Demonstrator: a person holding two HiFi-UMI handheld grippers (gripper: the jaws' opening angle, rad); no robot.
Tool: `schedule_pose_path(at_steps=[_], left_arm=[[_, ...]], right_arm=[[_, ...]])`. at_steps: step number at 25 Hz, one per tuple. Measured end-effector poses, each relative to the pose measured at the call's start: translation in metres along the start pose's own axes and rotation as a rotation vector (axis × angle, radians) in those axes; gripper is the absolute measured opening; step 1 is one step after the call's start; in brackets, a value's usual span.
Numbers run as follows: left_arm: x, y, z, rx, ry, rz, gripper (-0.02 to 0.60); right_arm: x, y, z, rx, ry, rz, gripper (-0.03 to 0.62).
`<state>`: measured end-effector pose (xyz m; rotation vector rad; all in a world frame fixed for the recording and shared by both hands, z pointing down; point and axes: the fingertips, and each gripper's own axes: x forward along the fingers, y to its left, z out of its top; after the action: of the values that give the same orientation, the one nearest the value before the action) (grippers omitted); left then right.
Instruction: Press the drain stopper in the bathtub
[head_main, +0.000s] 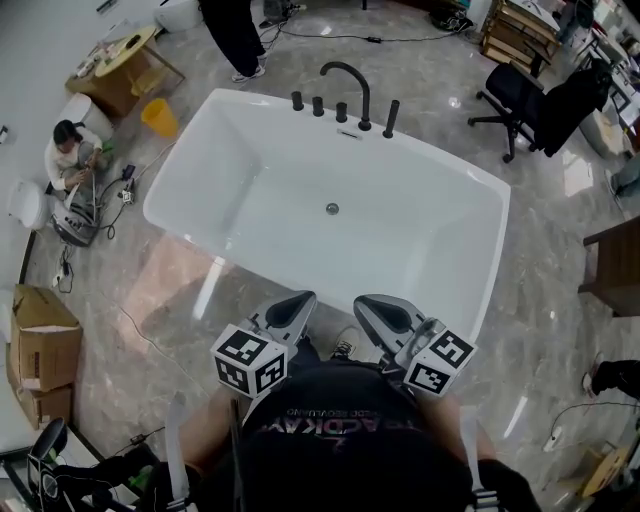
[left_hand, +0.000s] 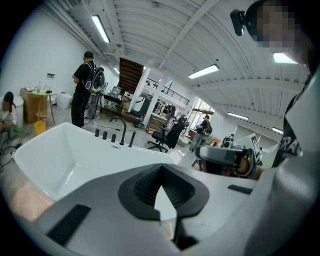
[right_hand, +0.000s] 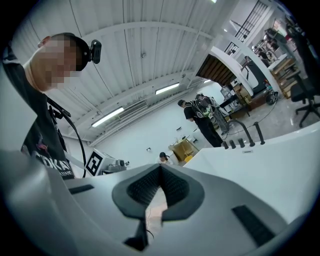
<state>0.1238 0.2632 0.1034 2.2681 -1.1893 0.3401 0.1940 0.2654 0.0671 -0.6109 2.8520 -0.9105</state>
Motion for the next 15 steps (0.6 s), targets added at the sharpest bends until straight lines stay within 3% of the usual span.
schedule_pose_path(at_steps=[15], left_arm=[[0.0008,0.0043,0.0023,-0.012,0.007,0.021,0.005]], right_arm=[[0.0022,-0.0076,0.0060,0.021,-0.016,0.003,0.012]])
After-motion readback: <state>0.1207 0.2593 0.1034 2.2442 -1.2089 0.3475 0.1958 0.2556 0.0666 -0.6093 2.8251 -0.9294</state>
